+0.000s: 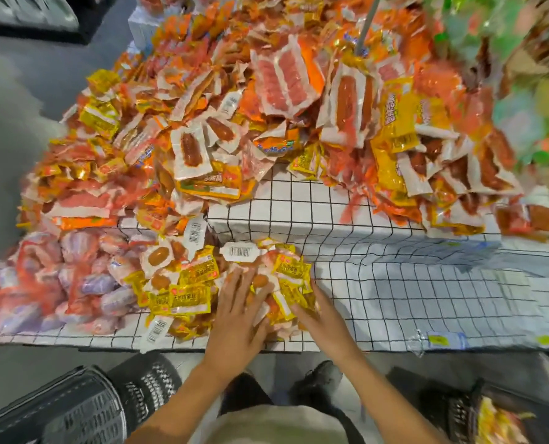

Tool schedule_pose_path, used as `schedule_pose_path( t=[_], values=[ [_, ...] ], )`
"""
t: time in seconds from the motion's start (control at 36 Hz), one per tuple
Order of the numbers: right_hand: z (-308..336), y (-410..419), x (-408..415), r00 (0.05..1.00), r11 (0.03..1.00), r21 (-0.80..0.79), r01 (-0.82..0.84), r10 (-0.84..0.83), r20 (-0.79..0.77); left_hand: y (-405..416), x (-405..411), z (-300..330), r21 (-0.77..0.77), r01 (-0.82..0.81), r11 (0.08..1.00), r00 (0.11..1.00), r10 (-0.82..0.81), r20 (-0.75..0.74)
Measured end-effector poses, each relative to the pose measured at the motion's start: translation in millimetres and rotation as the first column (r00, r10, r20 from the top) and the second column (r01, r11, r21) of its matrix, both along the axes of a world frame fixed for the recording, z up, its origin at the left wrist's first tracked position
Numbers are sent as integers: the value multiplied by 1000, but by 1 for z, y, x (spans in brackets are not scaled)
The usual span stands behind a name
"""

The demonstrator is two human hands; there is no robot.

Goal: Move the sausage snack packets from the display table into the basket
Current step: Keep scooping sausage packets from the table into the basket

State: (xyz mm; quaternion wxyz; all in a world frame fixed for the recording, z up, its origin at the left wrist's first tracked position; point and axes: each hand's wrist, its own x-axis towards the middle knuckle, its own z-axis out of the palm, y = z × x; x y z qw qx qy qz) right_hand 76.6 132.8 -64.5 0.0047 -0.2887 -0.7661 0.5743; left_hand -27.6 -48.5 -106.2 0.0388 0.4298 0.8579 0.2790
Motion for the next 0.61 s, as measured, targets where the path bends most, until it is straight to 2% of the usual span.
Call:
schedule_pose_path(
  t=[0.22,0.36,0.5,0.61],
  values=[
    [-2,5,61,997,997,66,-29,24,78,-2,1,14,-71,49,996,998,-51,-25],
    [-8,16,105,989,986,133,-100,84,120,-2,17,40,-105,52,993,999,-51,14],
    [-7,28,170,983,977,167,-130,105,152,2,62,55,-128,14,992,1000,-17,-26],
    [-7,39,238,986,982,166,-89,64,151,11,119,48,-208,80,975,995,-89,-34]
  ],
)
